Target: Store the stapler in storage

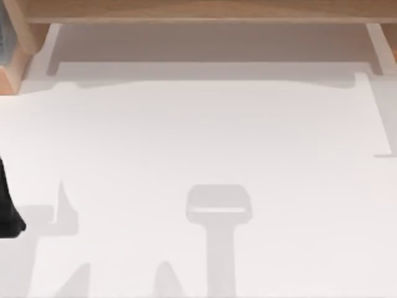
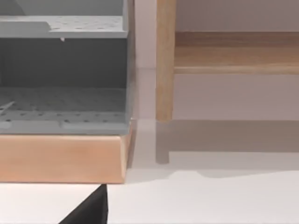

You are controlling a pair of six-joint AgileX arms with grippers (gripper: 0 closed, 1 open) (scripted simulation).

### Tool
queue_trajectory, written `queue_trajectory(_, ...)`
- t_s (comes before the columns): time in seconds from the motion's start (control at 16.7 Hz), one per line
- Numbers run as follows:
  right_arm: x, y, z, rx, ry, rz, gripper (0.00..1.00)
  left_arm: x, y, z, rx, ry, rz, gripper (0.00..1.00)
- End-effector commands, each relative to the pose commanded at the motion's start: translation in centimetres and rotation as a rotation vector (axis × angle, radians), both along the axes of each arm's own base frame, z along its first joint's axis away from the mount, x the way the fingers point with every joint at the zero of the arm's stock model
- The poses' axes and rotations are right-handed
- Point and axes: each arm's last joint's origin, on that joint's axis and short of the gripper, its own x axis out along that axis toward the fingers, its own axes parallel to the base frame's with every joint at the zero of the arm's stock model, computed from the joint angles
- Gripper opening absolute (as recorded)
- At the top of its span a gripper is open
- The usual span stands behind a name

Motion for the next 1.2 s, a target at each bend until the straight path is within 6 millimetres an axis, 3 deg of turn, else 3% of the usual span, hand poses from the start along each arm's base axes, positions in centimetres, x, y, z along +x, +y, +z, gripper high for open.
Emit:
queue_trajectory(0.48, 0.0, 0.0, 0.0, 0.000, 0.000, 0.000, 0.02, 0.0, 0.0, 0.0, 0.000, 0.000, 0.000, 1.00)
queue_trajectory(1.02, -0.1, 0.0, -0.1, 0.005, 0.004, -0.002, 0.00, 0.0, 0.0, 0.0, 0.000, 0.000, 0.000, 1.00)
queue_trajectory(1.2, 1.0, -0.1, -0.1, 0.002, 0.001, 0.002, 0.00, 0.0, 0.0, 0.0, 0.000, 0.000, 0.000, 1.00)
